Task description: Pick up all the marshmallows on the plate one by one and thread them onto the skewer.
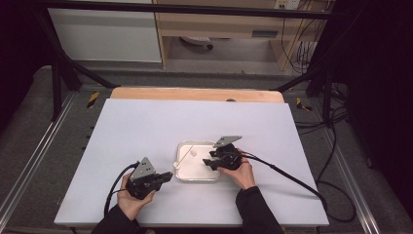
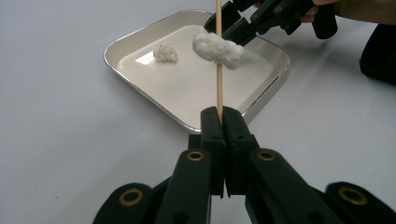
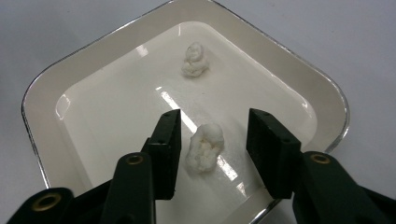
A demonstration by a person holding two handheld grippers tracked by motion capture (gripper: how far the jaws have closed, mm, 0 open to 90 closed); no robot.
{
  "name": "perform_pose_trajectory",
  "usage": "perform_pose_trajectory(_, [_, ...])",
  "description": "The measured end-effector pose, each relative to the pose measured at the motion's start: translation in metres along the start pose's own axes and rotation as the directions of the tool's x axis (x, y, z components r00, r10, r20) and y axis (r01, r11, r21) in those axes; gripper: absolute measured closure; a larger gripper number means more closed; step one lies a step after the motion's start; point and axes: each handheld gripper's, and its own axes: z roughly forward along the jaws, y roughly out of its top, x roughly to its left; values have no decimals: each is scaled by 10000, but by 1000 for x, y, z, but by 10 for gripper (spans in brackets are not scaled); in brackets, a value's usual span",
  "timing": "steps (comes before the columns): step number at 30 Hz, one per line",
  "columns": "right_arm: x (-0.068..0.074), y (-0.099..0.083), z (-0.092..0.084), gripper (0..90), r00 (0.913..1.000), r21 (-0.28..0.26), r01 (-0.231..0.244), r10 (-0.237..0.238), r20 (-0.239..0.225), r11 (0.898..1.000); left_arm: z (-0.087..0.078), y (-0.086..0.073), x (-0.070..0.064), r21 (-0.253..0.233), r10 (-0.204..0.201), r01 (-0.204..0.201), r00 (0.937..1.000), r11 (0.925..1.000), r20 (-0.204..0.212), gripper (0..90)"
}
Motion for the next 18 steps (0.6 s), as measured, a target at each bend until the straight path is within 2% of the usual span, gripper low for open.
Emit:
perform_pose_trajectory(11, [3,-3,2,719,9997,42,218,-218,-95,9998,0,0,-1,0,-7,7,10000,10000,15,888])
perform_pose_trajectory(18, [4,-3,1,758,9997,31,248,-248,-82,9997,0,0,-1,-16,2,-2,10000,10000,21,888])
